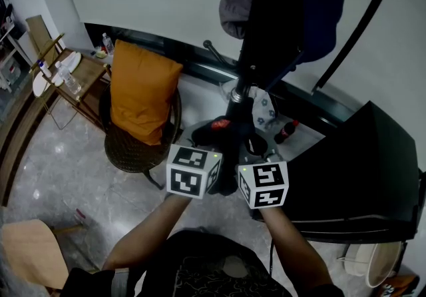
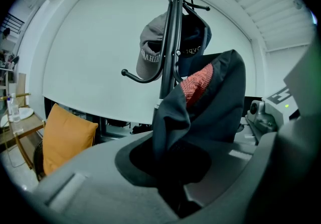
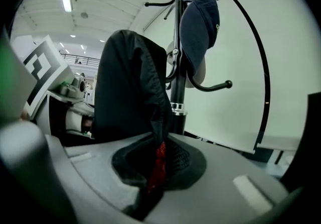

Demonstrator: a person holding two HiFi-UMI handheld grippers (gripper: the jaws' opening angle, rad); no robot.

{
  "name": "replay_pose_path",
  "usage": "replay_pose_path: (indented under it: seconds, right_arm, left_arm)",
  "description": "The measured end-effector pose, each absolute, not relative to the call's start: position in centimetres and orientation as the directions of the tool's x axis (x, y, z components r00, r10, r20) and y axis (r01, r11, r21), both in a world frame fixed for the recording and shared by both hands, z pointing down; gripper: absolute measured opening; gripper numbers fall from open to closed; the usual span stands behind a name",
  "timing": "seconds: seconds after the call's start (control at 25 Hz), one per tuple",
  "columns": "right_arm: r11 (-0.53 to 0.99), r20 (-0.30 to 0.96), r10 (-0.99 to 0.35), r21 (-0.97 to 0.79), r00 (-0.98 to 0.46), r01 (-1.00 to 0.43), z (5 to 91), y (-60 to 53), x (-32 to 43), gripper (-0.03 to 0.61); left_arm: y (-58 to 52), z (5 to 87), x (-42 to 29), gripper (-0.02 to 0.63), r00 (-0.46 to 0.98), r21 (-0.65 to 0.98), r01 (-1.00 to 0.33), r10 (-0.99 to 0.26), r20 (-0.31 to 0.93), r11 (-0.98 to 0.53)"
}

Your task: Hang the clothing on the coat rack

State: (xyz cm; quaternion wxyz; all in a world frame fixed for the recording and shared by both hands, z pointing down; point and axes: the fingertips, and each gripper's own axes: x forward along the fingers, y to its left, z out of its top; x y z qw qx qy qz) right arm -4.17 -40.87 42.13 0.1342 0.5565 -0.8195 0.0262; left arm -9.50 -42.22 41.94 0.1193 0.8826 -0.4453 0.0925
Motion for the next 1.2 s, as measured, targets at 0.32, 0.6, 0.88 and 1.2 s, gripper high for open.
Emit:
replay_pose_path:
  seconds: [0.32, 0.6, 0.88, 1.2]
  right_arm:
    - [0.384, 0.262, -0.901, 0.109, -0.346, -0.917, 42.6, -40.2, -4.0, 0.021]
    - [0.392, 0.272, -0.894, 0.097, -0.355, -0.915, 43.0, -39.5, -4.1, 0.021]
    - [0.400, 0.277, -0.890, 0.089, -0.363, -0.912, 43.4, -38.8, -4.4, 0.021]
    - [0.397, 0.282, -0.889, 0.077, -0.362, -0.915, 43.5, -38.2, -4.3, 0.023]
  left_arm:
    - [-41.5, 42.6, -9.2, 0.034, 0.591, 0.118, -0.803, -0.755, 0.285, -0.584]
    - [-40.5, 43.1, -9.0, 0.034, 0.588, 0.110, -0.804, -0.755, 0.291, -0.584]
    - [-39.8, 43.4, -9.0, 0.035, 0.578, 0.107, -0.812, -0.763, 0.290, -0.574]
    - [-38.9, 43.6, -8.6, 0.035, 0.581, 0.111, -0.809, -0.758, 0.296, -0.577]
